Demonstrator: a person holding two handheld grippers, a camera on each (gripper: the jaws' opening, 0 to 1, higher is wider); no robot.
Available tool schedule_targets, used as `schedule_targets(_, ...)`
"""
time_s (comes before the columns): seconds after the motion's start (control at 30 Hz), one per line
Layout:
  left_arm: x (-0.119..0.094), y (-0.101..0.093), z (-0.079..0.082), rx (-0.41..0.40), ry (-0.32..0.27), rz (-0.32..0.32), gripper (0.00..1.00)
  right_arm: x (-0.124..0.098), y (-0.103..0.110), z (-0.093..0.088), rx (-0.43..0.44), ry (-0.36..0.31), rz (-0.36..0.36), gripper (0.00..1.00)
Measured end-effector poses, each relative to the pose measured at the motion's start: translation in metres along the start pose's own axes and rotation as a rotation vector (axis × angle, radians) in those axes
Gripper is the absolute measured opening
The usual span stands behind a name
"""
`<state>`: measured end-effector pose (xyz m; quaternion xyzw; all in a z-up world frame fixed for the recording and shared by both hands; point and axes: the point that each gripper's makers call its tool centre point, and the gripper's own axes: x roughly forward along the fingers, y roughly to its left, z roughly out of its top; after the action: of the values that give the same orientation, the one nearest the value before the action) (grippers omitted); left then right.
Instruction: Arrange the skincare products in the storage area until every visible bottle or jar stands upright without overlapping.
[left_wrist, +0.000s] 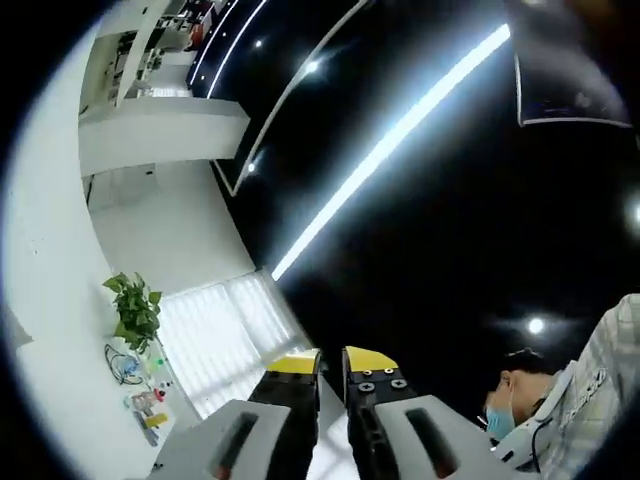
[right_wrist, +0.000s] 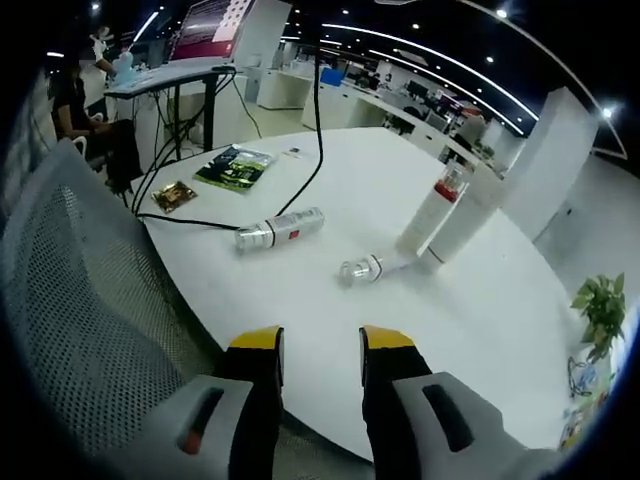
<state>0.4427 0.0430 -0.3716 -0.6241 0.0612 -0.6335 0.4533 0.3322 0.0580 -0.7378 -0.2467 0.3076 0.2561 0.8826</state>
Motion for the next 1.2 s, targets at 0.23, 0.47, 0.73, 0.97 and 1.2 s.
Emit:
schedule_targets(0.23, -0.033, 0.024, -0.031, 0.12, 0.16, 0.23, 0.25, 0.0, 0.009, 0.004, 0.003, -0.015, 0.057, 0.28)
schedule_targets(0.47, -0.109, 0.09, -0.085, 0.266, 0.464, 0.626, 0.45, -0.007, 0.022, 0.011, 0.05, -0.048, 0.164, 0.28)
schedule_targets(0.73, -0.235, 0.17, -0.098, 0.432, 0.696, 1.124, 0.47, -0.008, 0.029, 0.011, -0.138, -0.065, 0.214, 0.3)
schedule_targets(0.97, -0.3, 0.218, -0.096, 0.48, 0.803, 1.387, 0.48, -0.011, 0.032, 0.005, -0.313, -0.064, 0.222, 0.31)
schedule_targets(1.2, -0.32, 0.265, -0.082, 0.551, 0.941, 1.507, 0.43, -0.009, 0.034, 0.001, -0.326, -0.089, 0.226, 0.31)
